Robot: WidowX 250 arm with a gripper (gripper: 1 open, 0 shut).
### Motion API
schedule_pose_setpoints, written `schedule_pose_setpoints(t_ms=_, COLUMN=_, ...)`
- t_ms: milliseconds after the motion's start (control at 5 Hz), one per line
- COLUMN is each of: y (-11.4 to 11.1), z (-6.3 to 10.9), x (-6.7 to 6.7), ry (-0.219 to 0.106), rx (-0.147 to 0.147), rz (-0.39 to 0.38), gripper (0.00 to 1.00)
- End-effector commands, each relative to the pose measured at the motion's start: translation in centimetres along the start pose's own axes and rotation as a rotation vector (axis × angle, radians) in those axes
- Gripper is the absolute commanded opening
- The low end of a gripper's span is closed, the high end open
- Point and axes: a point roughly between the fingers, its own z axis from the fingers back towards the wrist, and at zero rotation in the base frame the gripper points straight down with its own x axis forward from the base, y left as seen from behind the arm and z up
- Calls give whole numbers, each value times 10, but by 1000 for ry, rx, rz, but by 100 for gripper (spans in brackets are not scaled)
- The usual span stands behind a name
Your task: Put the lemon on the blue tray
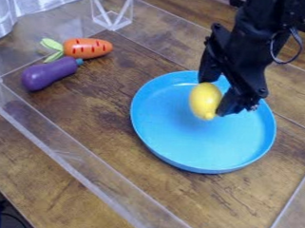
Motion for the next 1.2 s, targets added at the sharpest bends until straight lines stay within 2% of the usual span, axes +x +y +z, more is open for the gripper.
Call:
schedule_pose_setpoints(t_ms=0, y=-2, z=19, x=12, ry=-73, rx=13, rz=-4, gripper=0)
schedule_pose_setpoints(t_ms=200, y=-4, z=15, x=12, ry=-70, rx=0, rz=3, gripper=100)
schedule_pose_setpoints(t_ms=400, y=-1, z=17, x=6, ry=-60, rx=-9, rz=23, gripper=100)
schedule_pose_setpoints(t_ms=1000, y=7, z=-2, x=-14, ry=6, rx=-32, rz=56, gripper=100)
